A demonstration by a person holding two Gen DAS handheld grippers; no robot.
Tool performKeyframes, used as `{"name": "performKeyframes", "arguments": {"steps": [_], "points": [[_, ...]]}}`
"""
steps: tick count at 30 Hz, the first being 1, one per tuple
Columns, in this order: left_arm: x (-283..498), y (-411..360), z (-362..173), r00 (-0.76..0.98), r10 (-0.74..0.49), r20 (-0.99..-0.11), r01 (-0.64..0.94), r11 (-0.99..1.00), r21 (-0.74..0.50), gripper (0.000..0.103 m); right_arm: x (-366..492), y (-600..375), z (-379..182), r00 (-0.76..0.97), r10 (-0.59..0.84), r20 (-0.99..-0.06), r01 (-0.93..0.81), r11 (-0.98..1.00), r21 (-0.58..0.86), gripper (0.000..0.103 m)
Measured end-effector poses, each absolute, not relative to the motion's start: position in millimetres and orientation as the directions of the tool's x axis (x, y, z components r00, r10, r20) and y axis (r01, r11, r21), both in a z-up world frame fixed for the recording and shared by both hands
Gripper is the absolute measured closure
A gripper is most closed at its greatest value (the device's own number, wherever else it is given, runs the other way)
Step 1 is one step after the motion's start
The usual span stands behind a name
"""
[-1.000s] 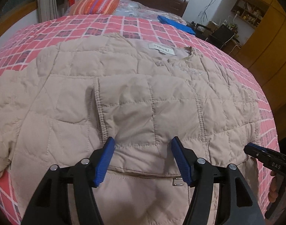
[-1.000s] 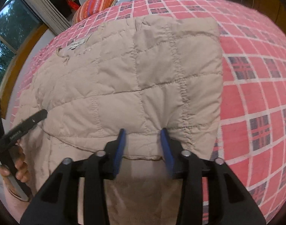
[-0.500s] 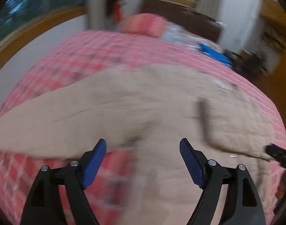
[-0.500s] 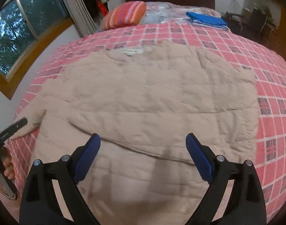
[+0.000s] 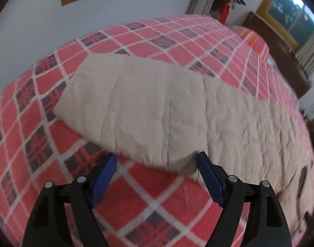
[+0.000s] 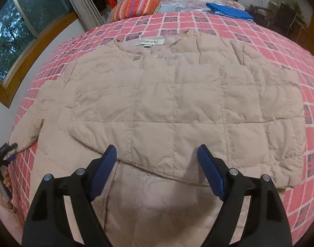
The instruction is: Fold large clothes
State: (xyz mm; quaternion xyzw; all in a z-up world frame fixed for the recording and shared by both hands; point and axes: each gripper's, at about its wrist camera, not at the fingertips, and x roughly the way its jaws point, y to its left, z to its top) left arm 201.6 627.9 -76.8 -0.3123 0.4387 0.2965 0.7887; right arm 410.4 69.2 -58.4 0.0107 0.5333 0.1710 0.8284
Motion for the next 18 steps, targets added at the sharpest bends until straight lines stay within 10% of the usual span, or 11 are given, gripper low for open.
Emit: {"name": "performKeyframes", "arguments": {"steps": [9, 18], "points": [[205, 657, -83, 0.523, 0.197, -0.829, -0.745, 0.578, -0.333, 0.026, 415, 80, -74, 0.358, 0.261, -0.897, -0.273, 0.947, 0.167, 0.019], [200, 657, -69, 0.501, 0.284, -0.817, -0.78, 0.557, -0.285, 0.082, 416, 79, -77, 0.351, 0.267, -0.898, -0.282, 0.944, 0.171, 0.018]]}}
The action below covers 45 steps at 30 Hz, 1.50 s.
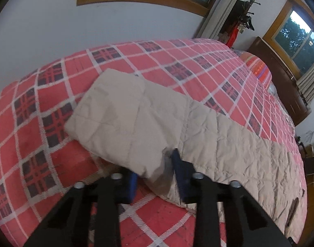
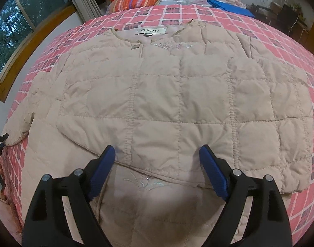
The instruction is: Fold large clothes
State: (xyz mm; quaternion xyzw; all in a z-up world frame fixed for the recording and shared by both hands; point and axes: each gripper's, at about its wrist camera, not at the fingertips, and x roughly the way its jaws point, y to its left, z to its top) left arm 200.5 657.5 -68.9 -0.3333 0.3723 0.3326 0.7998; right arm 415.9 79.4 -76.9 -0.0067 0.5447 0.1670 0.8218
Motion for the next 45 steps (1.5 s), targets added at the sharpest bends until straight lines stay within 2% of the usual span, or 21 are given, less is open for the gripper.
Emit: {"name": "performKeyframes", "arguments": {"steps": [2, 9, 19, 24, 33, 36, 42, 43, 45], "points": [[202, 652, -61, 0.516, 0.306, -0.8, -0.769, 0.577, -0.275, 0.089, 416, 80, -78, 0.351, 0.267, -0.898, -0.285, 0.943, 0.169, 0.018], [221, 601, -26, 0.596, 0.325, -0.735, -0.66, 0.719, -0.218, 0.093, 417, 79, -78, 0.349, 0.277, -0.895, -0.284, 0.942, 0.18, 0.018], [283, 479, 0, 0.706, 0.086, -0.703, -0.343, 0.91, -0.233, 0.093, 417, 92, -72, 0.344, 0.271, -0.899, -0.301, 0.939, 0.168, 0.018], [311, 445, -10, 0.686, 0.014, -0.728, -0.279, 0.929, -0.245, 0.093, 417, 92, -74, 0.341, 0.272, -0.9, -0.303, 0.938, 0.168, 0.017], [325, 451, -49, 0.648, -0.058, -0.759, -0.259, 0.921, -0.292, 0.093, 414, 120, -69, 0.326, 0.293, -0.899, -0.347, 0.921, 0.175, 0.016], [328, 452, -63, 0.63, -0.091, -0.771, -0.243, 0.92, -0.307, 0.093, 418, 130, -78, 0.311, 0.255, -0.915, -0.333, 0.931, 0.146, 0.015], [331, 455, -72, 0.622, -0.124, -0.773, -0.218, 0.921, -0.323, 0.091, 423, 136, -84, 0.301, 0.226, -0.927, -0.309, 0.942, 0.13, 0.012], [330, 455, -71, 0.626, -0.132, -0.768, -0.207, 0.922, -0.327, 0.087, 423, 137, -82, 0.301, 0.232, -0.925, -0.303, 0.943, 0.138, 0.015], [328, 455, -69, 0.629, -0.17, -0.758, -0.178, 0.918, -0.354, 0.071, 424, 142, -71, 0.294, 0.274, -0.916, -0.304, 0.935, 0.182, 0.018]]}}
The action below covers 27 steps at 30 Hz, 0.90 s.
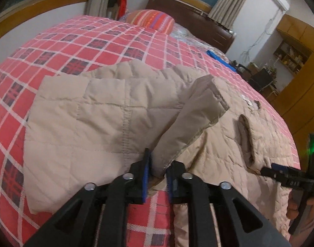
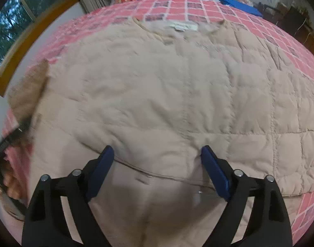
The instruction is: Fold large clothes
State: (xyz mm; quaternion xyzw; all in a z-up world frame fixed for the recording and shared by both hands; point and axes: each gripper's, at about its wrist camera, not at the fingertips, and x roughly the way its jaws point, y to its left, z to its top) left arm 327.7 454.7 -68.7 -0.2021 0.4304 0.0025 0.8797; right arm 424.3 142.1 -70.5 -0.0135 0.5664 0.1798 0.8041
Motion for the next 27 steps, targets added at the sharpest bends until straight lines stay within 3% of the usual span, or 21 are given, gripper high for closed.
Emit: {"name": "performKeyframes", "arguments": {"steps": [1, 2, 7, 12, 21, 24, 26, 27], "points": [[327, 456, -67, 0.629, -0.208, -0.749, -0.156, 0.91, -0.384, 0.047, 426, 146, -65, 0.292, 0.297, -0.909, -0.312, 0.928, 0.204, 0.019], [324, 455, -63, 0.631, -0.241, -0.738, -0.135, 0.902, -0.411, 0.034, 426, 151, -58, 0.29, 0.322, -0.901, -0.323, 0.919, 0.224, 0.02], [302, 459, -26, 0.682, -0.23, -0.695, -0.104, 0.909, -0.403, 0.025, 425, 192, -27, 0.307, 0.373, -0.876, -0.394, 0.887, 0.24, 0.02], [295, 494, -26, 0.683, -0.083, -0.726, -0.236, 0.915, -0.328, 0.025, 426, 245, -28, 0.242, 0.419, -0.875, -0.454, 0.846, 0.279, 0.021], [313, 503, -76, 0.581, -0.073, -0.811, -0.296, 0.909, -0.293, 0.024, 422, 311, -56, 0.141, 0.412, -0.9, -0.494, 0.817, 0.297, 0.038], [311, 505, -76, 0.588, -0.085, -0.805, -0.305, 0.898, -0.318, 0.024, 423, 319, -61, 0.143, 0.404, -0.903, -0.501, 0.817, 0.286, 0.052], [307, 510, -72, 0.598, -0.108, -0.794, -0.306, 0.885, -0.351, 0.024, 422, 321, -63, 0.131, 0.424, -0.896, -0.515, 0.802, 0.304, 0.07], [308, 511, -69, 0.602, -0.112, -0.791, -0.307, 0.882, -0.358, 0.024, 420, 321, -63, 0.129, 0.43, -0.894, -0.523, 0.795, 0.307, 0.072]]}}
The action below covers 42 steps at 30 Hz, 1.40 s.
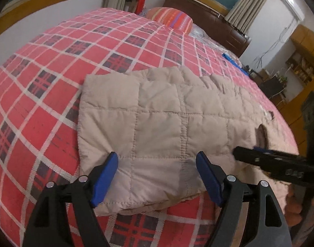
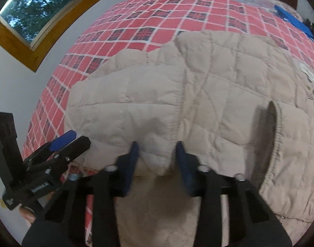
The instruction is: Fold large clothes
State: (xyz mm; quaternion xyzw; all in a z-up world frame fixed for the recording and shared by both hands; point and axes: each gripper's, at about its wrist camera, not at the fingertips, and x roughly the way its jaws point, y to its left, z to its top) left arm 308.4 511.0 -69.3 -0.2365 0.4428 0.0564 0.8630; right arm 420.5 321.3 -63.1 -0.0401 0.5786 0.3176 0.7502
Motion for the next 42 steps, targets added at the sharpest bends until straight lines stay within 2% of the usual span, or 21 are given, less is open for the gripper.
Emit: {"name": "performKeyframes", "arguments": {"steps": [2, 5, 9, 15, 23, 34, 42], "points": [[306, 514, -63, 0.614, -0.12, -0.78, -0.306, 0.875, -0.376, 0.024, 420, 323, -62, 0.132, 0.437, -0.89, -0.534, 0.788, 0.307, 0.087], [305, 518, -56, 0.634, -0.121, -0.764, -0.3, 0.872, -0.388, 0.024, 422, 316, -55, 0.126, 0.468, -0.875, -0.531, 0.776, 0.339, 0.093], [301, 517, -45, 0.654, -0.074, -0.753, -0.308, 0.883, -0.354, 0.024, 425, 299, -42, 0.145, 0.487, -0.861, -0.518, 0.779, 0.353, 0.093], [296, 514, -29, 0.696, -0.08, -0.714, -0.278, 0.886, -0.37, 0.024, 433, 248, -13, 0.239, 0.477, -0.846, -0.488, 0.812, 0.32, 0.094], [311, 485, -40, 0.661, -0.082, -0.746, -0.238, 0.92, -0.311, 0.024, 442, 145, 4, 0.343, 0.426, -0.837, -0.39, 0.875, 0.286, 0.096], [338, 434, -42, 0.619, -0.055, -0.783, -0.183, 0.96, -0.212, 0.024, 447, 30, -10, 0.388, 0.398, -0.831, -0.229, 0.915, 0.331, 0.096], [353, 413, -48, 0.599, -0.056, -0.799, -0.173, 0.965, -0.197, 0.023, 454, -13, -38, 0.378, 0.358, -0.854, -0.136, 0.934, 0.331, 0.096]]}}
